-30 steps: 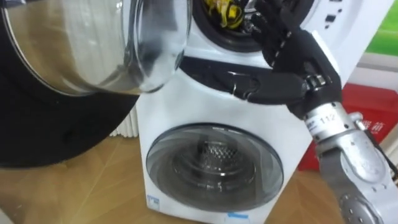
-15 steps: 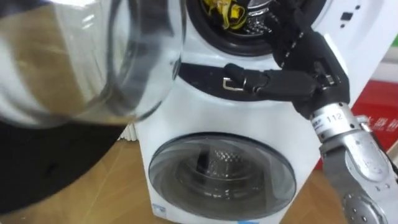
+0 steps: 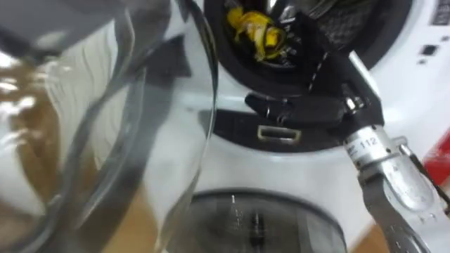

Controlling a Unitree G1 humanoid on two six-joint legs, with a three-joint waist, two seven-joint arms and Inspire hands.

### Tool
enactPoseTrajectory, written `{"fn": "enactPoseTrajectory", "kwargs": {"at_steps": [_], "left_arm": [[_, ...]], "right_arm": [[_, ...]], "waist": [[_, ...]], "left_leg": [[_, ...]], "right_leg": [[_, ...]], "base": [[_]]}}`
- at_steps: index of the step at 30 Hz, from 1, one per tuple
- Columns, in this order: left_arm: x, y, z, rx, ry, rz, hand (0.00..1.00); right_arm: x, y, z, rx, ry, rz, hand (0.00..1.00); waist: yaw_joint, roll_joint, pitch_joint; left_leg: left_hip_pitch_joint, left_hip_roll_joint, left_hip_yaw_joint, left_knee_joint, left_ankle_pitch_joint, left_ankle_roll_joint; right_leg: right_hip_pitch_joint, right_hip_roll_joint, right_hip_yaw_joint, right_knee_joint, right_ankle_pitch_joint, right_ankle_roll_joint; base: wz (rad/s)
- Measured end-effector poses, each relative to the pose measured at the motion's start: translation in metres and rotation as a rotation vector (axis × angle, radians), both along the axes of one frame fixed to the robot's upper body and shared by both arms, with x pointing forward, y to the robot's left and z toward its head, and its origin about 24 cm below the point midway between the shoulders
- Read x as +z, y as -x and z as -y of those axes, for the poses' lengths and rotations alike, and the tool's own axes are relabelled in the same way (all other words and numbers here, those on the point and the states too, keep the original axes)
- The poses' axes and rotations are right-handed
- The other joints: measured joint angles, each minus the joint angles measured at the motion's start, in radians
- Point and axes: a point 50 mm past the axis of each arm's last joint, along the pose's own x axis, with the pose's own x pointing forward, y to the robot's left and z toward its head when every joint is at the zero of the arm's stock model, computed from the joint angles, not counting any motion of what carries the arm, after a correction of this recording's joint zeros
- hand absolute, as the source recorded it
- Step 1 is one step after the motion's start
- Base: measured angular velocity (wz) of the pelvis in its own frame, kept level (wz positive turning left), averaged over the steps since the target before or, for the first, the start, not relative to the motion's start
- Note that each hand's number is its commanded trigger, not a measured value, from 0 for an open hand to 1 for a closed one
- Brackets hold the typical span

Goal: Pick clothes from washing machine

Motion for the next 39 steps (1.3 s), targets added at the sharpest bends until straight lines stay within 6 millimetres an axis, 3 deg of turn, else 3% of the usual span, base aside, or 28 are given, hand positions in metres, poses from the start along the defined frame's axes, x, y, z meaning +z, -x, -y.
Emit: {"fn": "enactPoseTrajectory", "kwargs": {"at_steps": [5,9,16,21,32,37,39], "left_arm": [[-0.005,0.012,0.011,0.021,0.027,-0.048,0.00],[-0.006,0.004,0.017,0.015,0.041,-0.018,0.00],[-0.003,-0.001,0.011,0.006,0.024,0.001,0.00],[-0.002,-0.004,0.011,0.004,0.025,0.012,0.00],[-0.004,0.012,0.011,0.022,0.026,-0.035,0.00],[-0.003,0.013,0.010,0.044,0.021,-0.047,0.00],[-0.003,0.011,0.010,0.043,0.020,-0.044,0.00]], "right_arm": [[0.004,0.002,-0.003,0.022,-0.002,0.029,0.00],[0.007,0.002,0.000,0.011,0.000,0.041,0.00],[0.015,0.005,0.000,0.006,-0.015,0.074,0.00],[0.018,0.007,-0.001,-0.018,-0.016,0.091,0.00],[0.027,0.009,0.007,-0.109,-0.046,0.127,0.00],[0.024,0.006,0.013,-0.147,-0.017,0.114,0.00],[0.028,0.001,0.014,-0.155,0.003,0.114,0.00]], "waist": [[0.009,-0.003,0.0009],[-0.006,-0.007,0.0032],[-0.028,-0.014,-0.0026],[-0.030,-0.010,-0.0036],[-0.028,-0.007,-0.0050],[-0.030,-0.015,-0.0011],[-0.028,-0.023,0.0055]], "left_leg": [[0.030,0.027,0.001,-0.039,-0.004,-0.015],[0.022,0.028,-0.006,-0.051,-0.010,-0.025],[0.002,0.017,-0.021,-0.053,-0.011,-0.025],[-0.004,0.024,-0.021,-0.048,-0.011,-0.025],[0.007,0.030,-0.007,-0.056,-0.010,-0.025],[0.009,0.029,-0.008,-0.059,-0.011,-0.026],[0.007,0.028,-0.008,-0.058,-0.011,-0.026]], "right_leg": [[0.021,0.025,-0.006,-0.015,-0.007,-0.014],[0.021,0.021,-0.030,-0.032,-0.008,-0.020],[0.011,0.018,-0.043,-0.044,-0.003,-0.020],[0.009,0.021,-0.050,-0.050,0.002,-0.020],[0.014,0.024,-0.045,-0.049,0.002,-0.021],[0.019,0.021,-0.049,-0.049,0.002,-0.021],[0.018,0.020,-0.049,-0.049,0.001,-0.021]], "base": [[0.02],[0.15],[0.03],[0.03],[-0.02],[0.01],[0.00]]}}
